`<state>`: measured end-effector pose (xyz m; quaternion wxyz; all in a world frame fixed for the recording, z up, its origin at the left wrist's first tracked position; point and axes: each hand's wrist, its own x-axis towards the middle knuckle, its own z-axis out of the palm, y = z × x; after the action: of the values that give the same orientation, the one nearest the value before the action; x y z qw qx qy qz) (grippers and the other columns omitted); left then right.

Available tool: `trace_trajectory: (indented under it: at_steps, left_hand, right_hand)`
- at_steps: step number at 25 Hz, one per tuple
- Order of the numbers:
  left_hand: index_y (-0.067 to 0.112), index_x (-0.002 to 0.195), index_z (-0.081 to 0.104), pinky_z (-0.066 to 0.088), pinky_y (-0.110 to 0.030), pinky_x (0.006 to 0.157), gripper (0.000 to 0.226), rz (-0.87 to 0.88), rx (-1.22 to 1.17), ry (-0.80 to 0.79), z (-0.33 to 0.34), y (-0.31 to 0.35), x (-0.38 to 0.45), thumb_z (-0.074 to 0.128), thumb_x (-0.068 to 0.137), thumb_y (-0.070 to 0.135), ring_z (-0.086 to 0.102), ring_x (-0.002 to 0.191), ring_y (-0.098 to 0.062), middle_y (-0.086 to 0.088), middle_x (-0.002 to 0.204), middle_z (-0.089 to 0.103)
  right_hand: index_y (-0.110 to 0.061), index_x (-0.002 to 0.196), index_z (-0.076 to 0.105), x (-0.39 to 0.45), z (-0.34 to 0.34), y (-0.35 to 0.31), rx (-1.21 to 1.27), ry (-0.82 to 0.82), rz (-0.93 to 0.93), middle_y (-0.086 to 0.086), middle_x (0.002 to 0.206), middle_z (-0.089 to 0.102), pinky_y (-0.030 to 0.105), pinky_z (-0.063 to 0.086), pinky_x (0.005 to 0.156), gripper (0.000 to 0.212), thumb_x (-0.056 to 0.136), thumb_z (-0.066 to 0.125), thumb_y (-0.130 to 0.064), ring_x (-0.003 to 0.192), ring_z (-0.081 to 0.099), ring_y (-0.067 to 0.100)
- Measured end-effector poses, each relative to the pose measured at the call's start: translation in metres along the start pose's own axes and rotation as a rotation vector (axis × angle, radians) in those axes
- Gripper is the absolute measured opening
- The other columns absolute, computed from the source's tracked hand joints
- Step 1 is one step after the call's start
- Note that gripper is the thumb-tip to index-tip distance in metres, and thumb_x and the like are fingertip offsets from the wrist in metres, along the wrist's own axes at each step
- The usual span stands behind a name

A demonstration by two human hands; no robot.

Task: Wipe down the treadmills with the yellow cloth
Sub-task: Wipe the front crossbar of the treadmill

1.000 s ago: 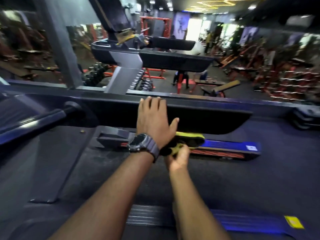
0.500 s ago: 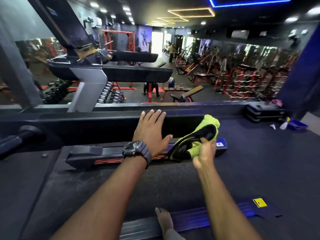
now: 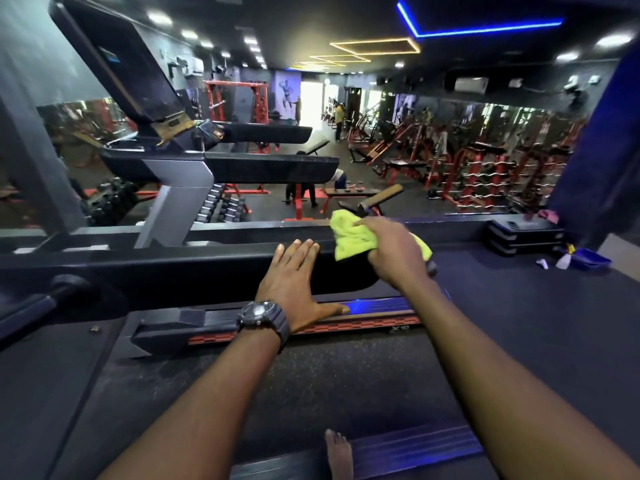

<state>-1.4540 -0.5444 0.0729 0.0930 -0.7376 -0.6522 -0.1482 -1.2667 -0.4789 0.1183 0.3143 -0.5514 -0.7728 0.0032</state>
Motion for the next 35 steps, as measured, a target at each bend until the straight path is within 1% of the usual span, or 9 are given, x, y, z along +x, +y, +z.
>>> trace_trajectory:
  at_steps: [2,7,10,13,18,22,26,32,35]
  left_hand:
    - [0.014,0.155,0.006,-0.005,-0.041,0.123,0.131,-0.018,-0.013,-0.017,-0.003,0.003,0.000,0.034,0.058,0.097,-0.001,0.150,-0.016,0.002,0.163,0.007]
    - [0.011,0.151,0.026,0.007,-0.045,0.123,0.121,-0.070,0.055,0.137,0.014,0.010,-0.002,0.035,0.064,0.095,0.018,0.148,-0.021,-0.004,0.159,0.026]
    - [0.007,0.135,0.053,0.026,-0.049,0.117,0.086,-0.082,0.001,0.439,0.038,0.015,0.004,0.053,0.079,0.074,0.043,0.136,-0.025,-0.007,0.142,0.051]
    - [0.008,0.118,0.064,0.031,-0.050,0.113,0.053,-0.224,-0.073,0.523,0.038,0.034,0.016,0.057,0.088,0.051,0.052,0.126,-0.028,-0.007,0.128,0.061]
    - [0.015,0.095,0.062,0.035,-0.051,0.105,0.037,-0.489,-0.001,0.317,0.008,0.064,0.039,0.049,0.090,0.049,0.054,0.100,-0.034,-0.009,0.106,0.060]
    - [0.016,0.100,0.061,0.037,-0.049,0.103,0.045,-0.595,0.045,0.141,-0.009,0.078,0.049,0.044,0.089,0.056,0.051,0.099,-0.033,-0.009,0.105,0.058]
    - [0.016,0.094,0.057,0.038,-0.047,0.102,0.047,-0.708,0.046,0.118,-0.016,0.086,0.060,0.046,0.085,0.060,0.051,0.097,-0.032,-0.009,0.098,0.057]
    - [0.010,0.125,0.049,0.025,-0.048,0.117,0.064,-0.962,-0.049,0.113,-0.003,0.125,0.078,0.045,0.086,0.060,0.031,0.140,-0.032,-0.013,0.141,0.045]
    - [0.012,0.140,0.035,0.021,-0.046,0.119,0.070,-1.076,-0.158,0.105,-0.004,0.138,0.084,0.045,0.089,0.059,0.009,0.150,-0.023,-0.007,0.159,0.022]
  right_hand:
    - [-0.034,0.124,0.061,0.003,-0.006,-0.001,-0.031,0.043,0.112,0.001,0.122,0.065,0.040,0.049,0.083,0.055,0.080,0.052,-0.002,0.112,0.058,0.034]
    - [-0.036,0.129,0.057,0.021,0.004,-0.008,-0.089,-0.102,-0.206,-0.002,0.131,0.062,0.037,0.048,0.087,0.056,0.081,0.056,-0.008,0.117,0.057,0.031]
    - [-0.026,0.114,0.062,0.101,0.010,0.009,-0.108,-0.473,-0.217,0.008,0.126,0.065,0.038,0.047,0.087,0.032,0.087,0.050,-0.014,0.112,0.061,0.032]
    - [-0.026,0.097,0.062,0.132,0.023,0.011,0.012,-0.749,-0.315,0.006,0.113,0.069,0.041,0.051,0.089,0.023,0.082,0.050,-0.014,0.101,0.062,0.029]
    - [-0.034,0.096,0.061,0.127,-0.009,0.037,0.239,-0.792,-0.269,-0.011,0.091,0.071,0.040,0.056,0.080,0.024,0.077,0.051,-0.024,0.086,0.068,0.019]
    - [-0.022,0.102,0.066,0.151,0.019,0.005,0.224,-1.033,-0.306,-0.001,0.102,0.068,0.031,0.048,0.076,0.021,0.085,0.058,-0.013,0.094,0.064,0.024]
    - [-0.019,0.101,0.065,0.162,0.013,0.049,0.477,-1.087,-0.228,-0.007,0.094,0.066,0.018,0.045,0.073,0.032,0.079,0.065,0.004,0.083,0.060,0.006]
    - [-0.035,0.102,0.066,0.155,0.029,0.026,0.553,-1.089,-0.410,-0.012,0.096,0.072,0.024,0.048,0.080,0.041,0.065,0.062,-0.017,0.089,0.065,0.008]
    - [-0.026,0.111,0.064,0.162,0.017,0.049,0.617,-1.088,-0.393,-0.008,0.097,0.071,0.017,0.048,0.077,0.042,0.076,0.067,-0.005,0.085,0.065,0.001]
